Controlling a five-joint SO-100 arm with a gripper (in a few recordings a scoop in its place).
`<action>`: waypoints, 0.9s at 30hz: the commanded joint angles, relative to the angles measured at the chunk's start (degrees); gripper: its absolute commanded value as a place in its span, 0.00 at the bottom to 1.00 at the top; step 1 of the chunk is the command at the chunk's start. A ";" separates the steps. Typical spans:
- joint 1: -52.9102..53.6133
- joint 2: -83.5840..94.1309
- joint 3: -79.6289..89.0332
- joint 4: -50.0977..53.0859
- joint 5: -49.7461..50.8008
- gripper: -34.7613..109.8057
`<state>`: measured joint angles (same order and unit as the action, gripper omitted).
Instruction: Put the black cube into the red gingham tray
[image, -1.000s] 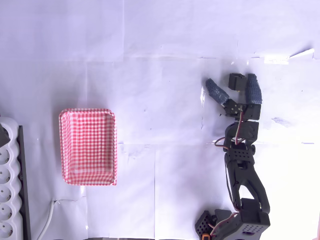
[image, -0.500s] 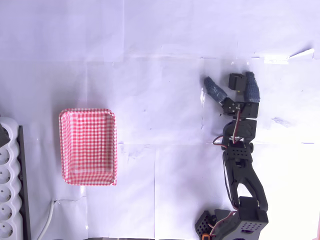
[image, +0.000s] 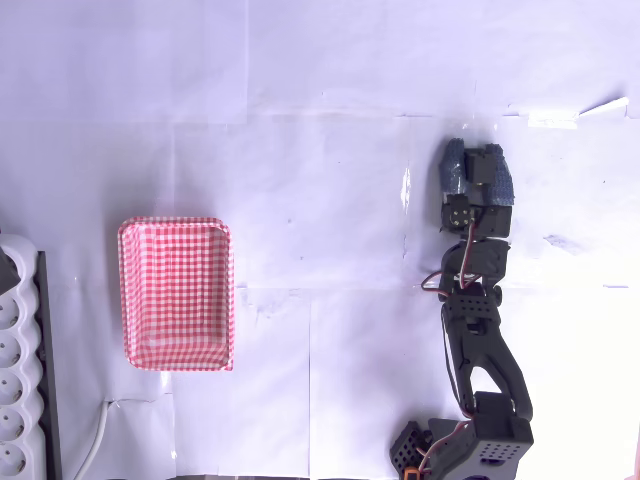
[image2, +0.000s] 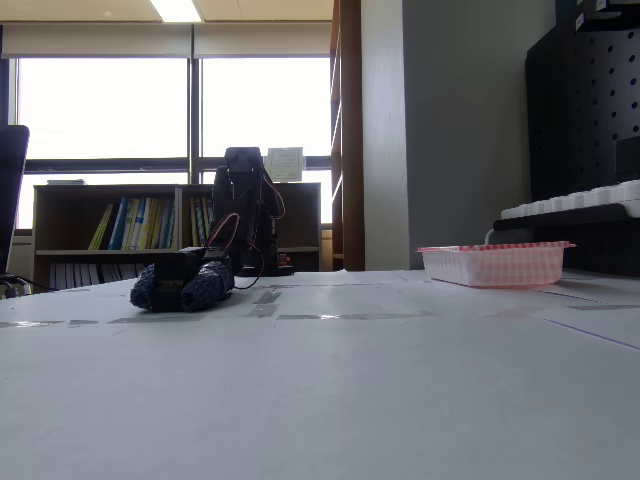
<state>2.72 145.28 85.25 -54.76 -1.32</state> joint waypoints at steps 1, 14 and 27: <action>-0.09 -5.62 -1.41 12.04 2.64 0.24; -13.97 -40.61 28.48 127.62 -3.52 0.24; -53.96 -35.42 64.86 152.31 -27.25 0.24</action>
<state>-43.42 113.99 137.37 93.69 -25.40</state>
